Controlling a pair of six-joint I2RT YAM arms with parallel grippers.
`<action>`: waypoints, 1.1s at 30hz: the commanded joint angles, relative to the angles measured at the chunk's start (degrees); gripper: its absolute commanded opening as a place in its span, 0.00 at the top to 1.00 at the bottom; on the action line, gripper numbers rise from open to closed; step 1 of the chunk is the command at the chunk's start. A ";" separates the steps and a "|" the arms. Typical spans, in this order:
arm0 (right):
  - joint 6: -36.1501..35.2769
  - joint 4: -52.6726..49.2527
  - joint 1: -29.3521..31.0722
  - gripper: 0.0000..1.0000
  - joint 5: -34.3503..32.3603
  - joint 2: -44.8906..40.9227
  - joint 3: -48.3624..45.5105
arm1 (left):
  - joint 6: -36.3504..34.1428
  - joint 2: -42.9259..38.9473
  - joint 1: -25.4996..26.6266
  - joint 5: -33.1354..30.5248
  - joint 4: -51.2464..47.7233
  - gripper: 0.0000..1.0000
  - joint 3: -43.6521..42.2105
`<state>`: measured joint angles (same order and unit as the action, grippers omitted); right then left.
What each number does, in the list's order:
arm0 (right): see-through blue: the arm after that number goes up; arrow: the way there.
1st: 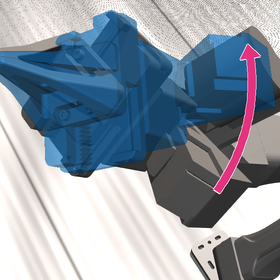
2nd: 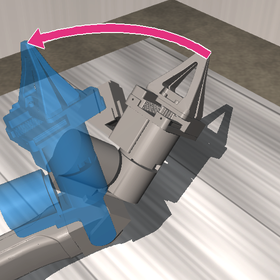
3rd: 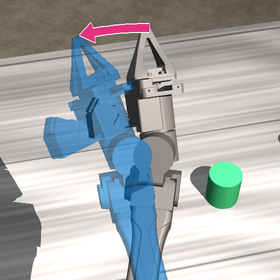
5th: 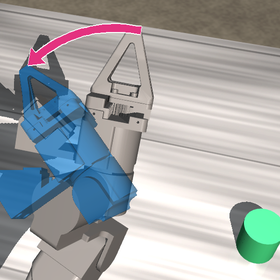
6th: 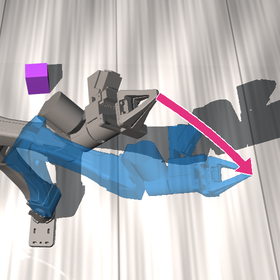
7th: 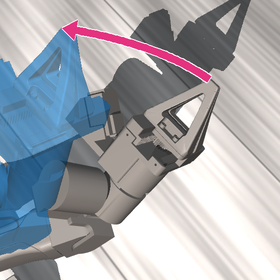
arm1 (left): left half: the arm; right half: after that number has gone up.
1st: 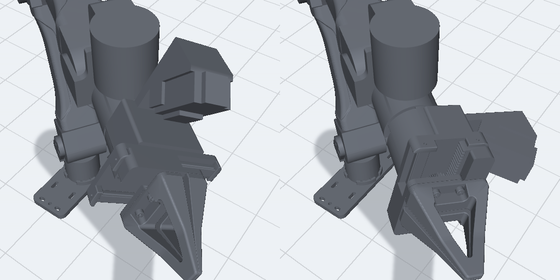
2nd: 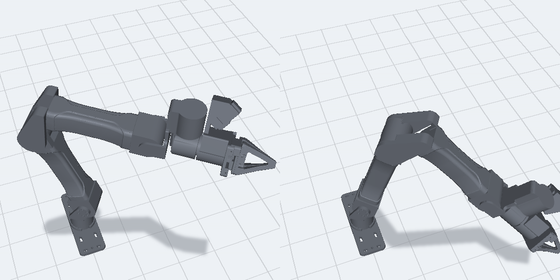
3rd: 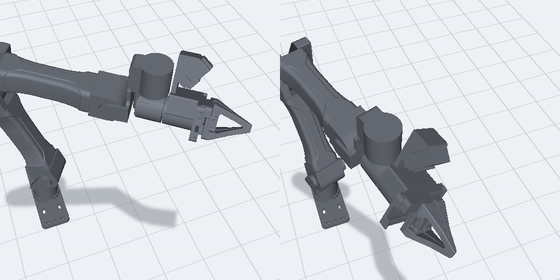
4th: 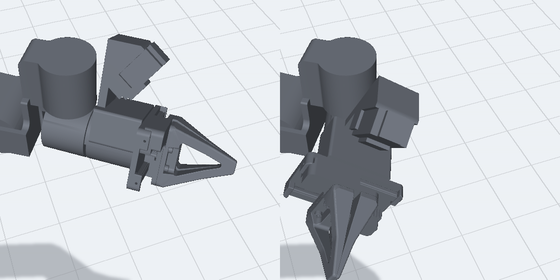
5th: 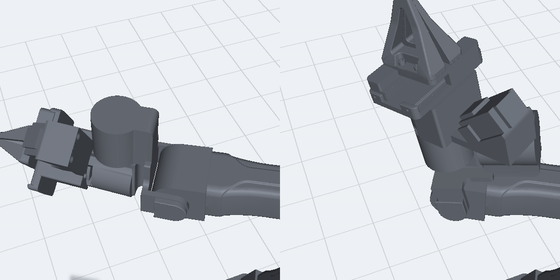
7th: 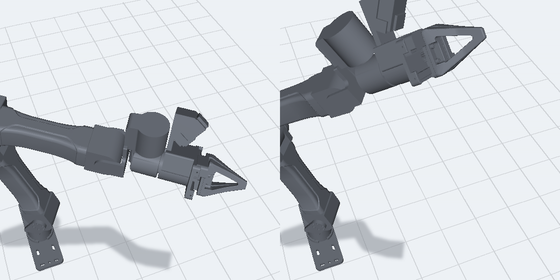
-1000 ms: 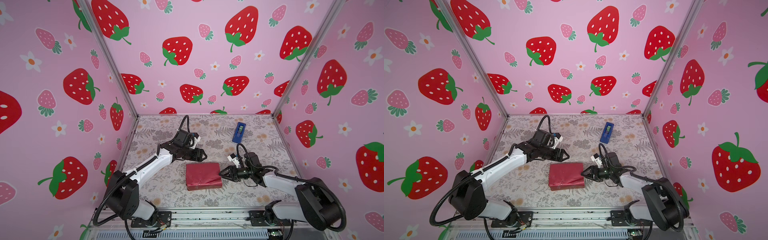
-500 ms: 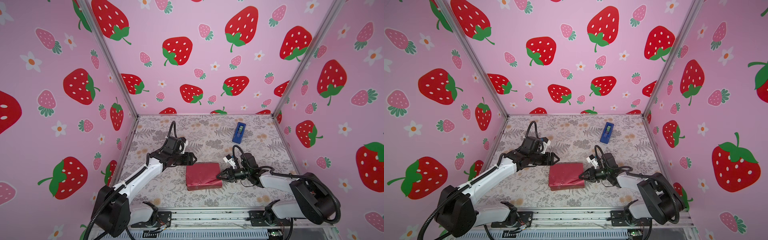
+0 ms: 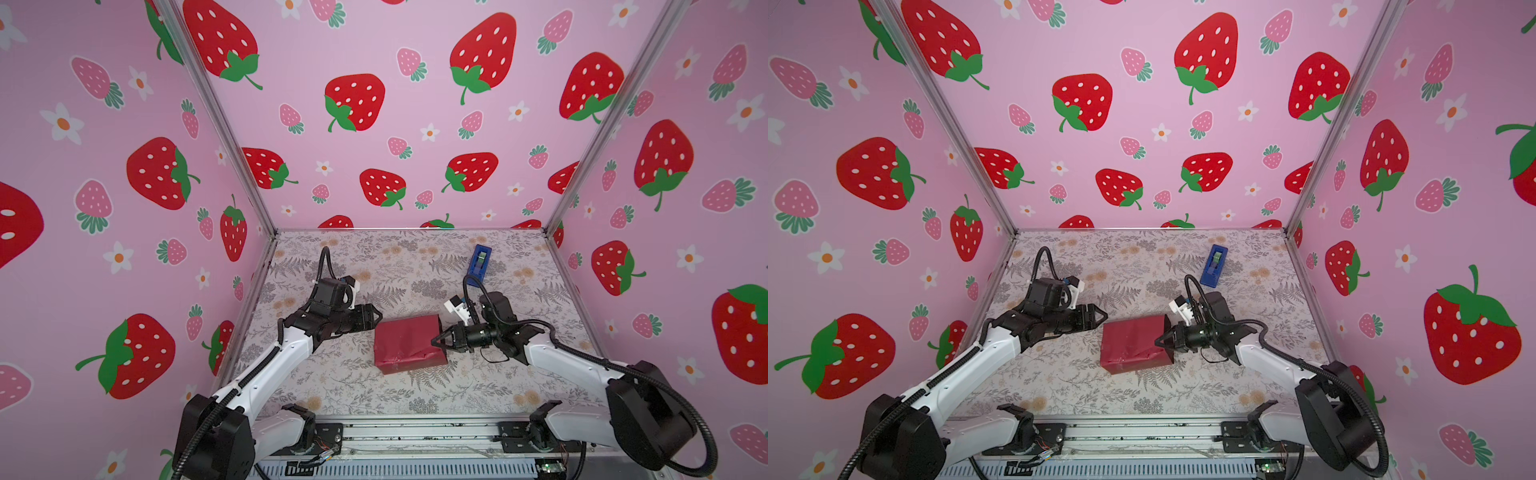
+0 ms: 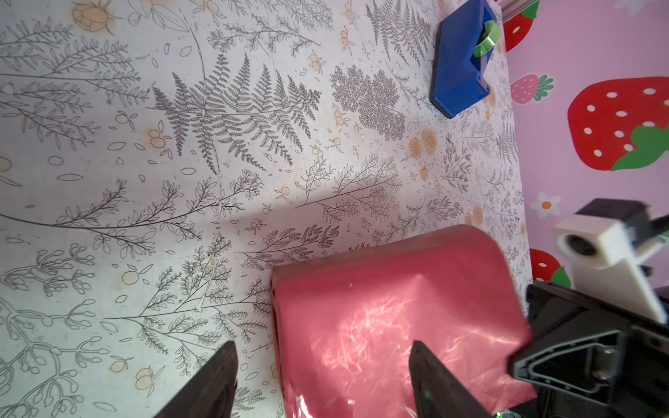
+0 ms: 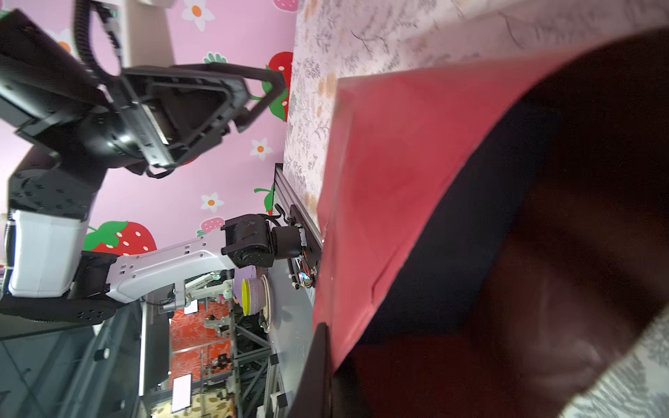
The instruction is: Wrap the gift box in paper
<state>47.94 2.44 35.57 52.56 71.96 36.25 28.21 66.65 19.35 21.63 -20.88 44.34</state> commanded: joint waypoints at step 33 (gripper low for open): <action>-14.83 -38.46 14.76 0.83 -16.81 6.55 29.27 | 2.07 4.71 -1.13 8.77 5.14 0.28 -2.16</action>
<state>32.36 -36.27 49.10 37.19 78.24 62.59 29.69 70.96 18.57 29.06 -16.86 42.65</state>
